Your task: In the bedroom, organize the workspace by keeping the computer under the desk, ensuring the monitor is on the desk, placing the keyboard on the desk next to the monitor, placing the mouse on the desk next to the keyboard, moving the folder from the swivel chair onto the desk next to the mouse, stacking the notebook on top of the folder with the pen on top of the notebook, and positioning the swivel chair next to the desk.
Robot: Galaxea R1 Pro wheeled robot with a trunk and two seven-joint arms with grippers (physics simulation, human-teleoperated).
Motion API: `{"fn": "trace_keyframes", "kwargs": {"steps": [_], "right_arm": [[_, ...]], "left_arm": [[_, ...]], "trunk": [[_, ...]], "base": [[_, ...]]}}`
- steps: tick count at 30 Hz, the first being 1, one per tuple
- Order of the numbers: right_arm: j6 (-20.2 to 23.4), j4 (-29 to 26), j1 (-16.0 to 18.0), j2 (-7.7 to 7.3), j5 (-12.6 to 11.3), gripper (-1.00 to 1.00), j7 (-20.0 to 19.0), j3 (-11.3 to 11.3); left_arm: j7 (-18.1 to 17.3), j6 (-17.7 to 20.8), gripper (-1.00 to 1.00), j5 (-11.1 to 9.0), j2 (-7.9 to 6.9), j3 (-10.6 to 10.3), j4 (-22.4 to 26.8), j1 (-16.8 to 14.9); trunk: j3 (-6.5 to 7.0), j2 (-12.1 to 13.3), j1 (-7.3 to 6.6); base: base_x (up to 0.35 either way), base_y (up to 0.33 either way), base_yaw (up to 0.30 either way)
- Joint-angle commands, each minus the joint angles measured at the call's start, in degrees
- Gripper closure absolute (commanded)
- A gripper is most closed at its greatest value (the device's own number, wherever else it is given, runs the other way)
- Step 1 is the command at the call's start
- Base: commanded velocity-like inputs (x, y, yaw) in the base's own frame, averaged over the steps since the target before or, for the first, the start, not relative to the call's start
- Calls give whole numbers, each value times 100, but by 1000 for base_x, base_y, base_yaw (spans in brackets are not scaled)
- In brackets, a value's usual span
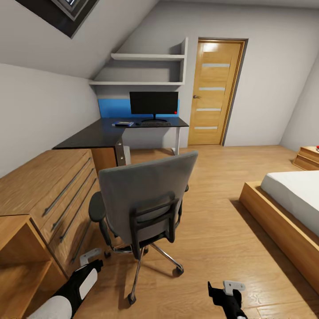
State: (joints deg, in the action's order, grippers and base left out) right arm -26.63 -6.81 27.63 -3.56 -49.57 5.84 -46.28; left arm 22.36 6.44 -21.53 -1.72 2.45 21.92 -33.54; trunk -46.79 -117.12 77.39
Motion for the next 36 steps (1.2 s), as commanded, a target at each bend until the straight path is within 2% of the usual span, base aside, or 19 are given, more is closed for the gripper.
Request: {"fn": "trace_keyframes", "kwargs": {"steps": [1,5,12,15,20,21,26,32,36], "right_arm": [[120,-23,83,-17,-17,-100,44,-44],[733,-69,348,-50,-30,-100,35,-35],[1033,-74,458,-38,-38,-100,15,-52],[1012,-54,466,-41,-43,-100,9,-54],[934,-28,471,-59,-52,-100,5,-49],[860,-19,471,-62,-52,-100,7,-48],[532,99,468,-41,-51,-100,12,-56],[261,246,464,12,-47,-100,15,-69],[180,290,463,51,-41,-100,23,-67]], "left_arm": [[21,72,-100,-25,-13,6,16,-38],[27,177,-100,-26,-63,12,20,-127],[93,230,-100,-123,-102,22,30,-186],[177,224,-100,-174,-104,33,22,-191],[229,165,-100,-200,-117,289,1,-192],[220,44,-100,-194,-117,329,-1,-192],[198,-305,-100,-174,-128,372,-11,-194],[189,-413,-100,-163,-189,384,-19,-194],[192,-435,-100,-160,-209,383,-20,-194]], "trunk": [[-24,-44,22],[-96,-204,110],[-222,-485,263],[-276,-605,329],[-366,-806,439],[-383,-846,461],[-473,-1046,571],[-581,-1287,703],[-581,-1287,703]], "base": [[0,0,0],[0,0,0],[0,0,0],[0,0,0],[0,0,0],[0,0,0],[0,0,0],[0,0,0],[0,0,0]]}}
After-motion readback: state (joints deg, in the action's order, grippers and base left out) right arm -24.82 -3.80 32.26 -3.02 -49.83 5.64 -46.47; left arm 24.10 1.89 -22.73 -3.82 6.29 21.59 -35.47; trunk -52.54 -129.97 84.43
